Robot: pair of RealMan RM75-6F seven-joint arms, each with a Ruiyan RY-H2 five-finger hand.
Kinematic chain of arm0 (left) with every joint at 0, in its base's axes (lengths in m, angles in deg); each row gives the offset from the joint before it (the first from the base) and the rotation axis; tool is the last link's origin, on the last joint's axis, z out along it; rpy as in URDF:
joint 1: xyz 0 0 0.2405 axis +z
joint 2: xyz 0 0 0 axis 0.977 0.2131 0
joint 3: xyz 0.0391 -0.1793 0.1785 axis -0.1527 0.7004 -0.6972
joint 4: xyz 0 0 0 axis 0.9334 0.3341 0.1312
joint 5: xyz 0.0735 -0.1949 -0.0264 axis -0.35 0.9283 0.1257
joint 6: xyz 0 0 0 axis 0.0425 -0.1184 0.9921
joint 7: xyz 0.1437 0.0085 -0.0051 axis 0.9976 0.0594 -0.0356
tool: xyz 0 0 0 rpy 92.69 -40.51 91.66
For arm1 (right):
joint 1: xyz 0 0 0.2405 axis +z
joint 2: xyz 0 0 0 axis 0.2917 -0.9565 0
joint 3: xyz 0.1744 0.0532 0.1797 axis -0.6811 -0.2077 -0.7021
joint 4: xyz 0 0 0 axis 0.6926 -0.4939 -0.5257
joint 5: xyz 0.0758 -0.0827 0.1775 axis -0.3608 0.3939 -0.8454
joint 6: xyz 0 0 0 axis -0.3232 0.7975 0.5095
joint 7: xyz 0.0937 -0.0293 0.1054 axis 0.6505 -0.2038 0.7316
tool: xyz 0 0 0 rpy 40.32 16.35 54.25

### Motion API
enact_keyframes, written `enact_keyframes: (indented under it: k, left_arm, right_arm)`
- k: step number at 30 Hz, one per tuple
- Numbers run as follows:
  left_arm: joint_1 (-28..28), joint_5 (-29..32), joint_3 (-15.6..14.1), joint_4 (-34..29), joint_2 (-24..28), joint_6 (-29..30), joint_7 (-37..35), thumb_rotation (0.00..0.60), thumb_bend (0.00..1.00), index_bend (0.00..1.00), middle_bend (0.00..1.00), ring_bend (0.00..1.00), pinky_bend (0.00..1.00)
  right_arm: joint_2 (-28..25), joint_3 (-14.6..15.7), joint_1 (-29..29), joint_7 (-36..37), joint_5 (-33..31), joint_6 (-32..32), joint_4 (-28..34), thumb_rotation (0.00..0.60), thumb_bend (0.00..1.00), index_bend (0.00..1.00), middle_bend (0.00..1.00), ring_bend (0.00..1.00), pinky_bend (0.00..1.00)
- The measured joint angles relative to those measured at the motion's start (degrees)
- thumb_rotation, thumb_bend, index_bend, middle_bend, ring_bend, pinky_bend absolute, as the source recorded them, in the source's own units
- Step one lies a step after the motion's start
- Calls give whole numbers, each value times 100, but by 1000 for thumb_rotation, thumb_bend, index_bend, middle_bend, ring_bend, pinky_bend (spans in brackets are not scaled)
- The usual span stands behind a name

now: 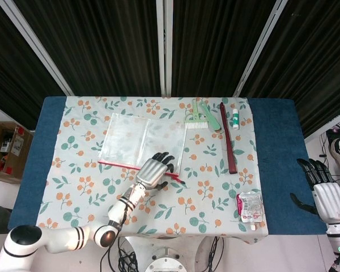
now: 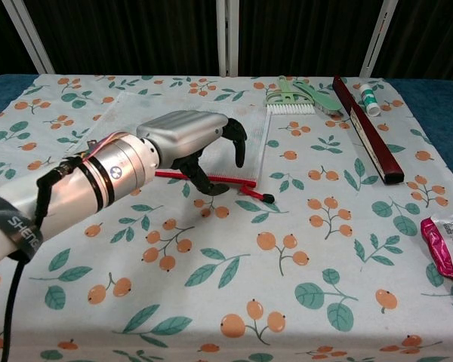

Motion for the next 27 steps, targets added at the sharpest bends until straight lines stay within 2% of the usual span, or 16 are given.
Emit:
enact_keyframes:
  k: [6,17,27]
  left_arm:
    - [-185,40,-9,460,-380,-32,143,600,298,440,163,91,149]
    - [-521,377,119,1061,-836,-241,538,600,232,499,163,91,149]
    - [-632,415,143,1104,-937,-233,603,600,229,514,162,91,149]
  right_arm:
    - [-18,-9,4,-40,-15,-23,48,600,176,0,95,0,47]
    - [-41,-25,-18,-44,-52,-15,68,600,176,0,95,0,47]
    - [-57,-34,-37,-41,-62,-4,84,600,176,0,95,0,47]
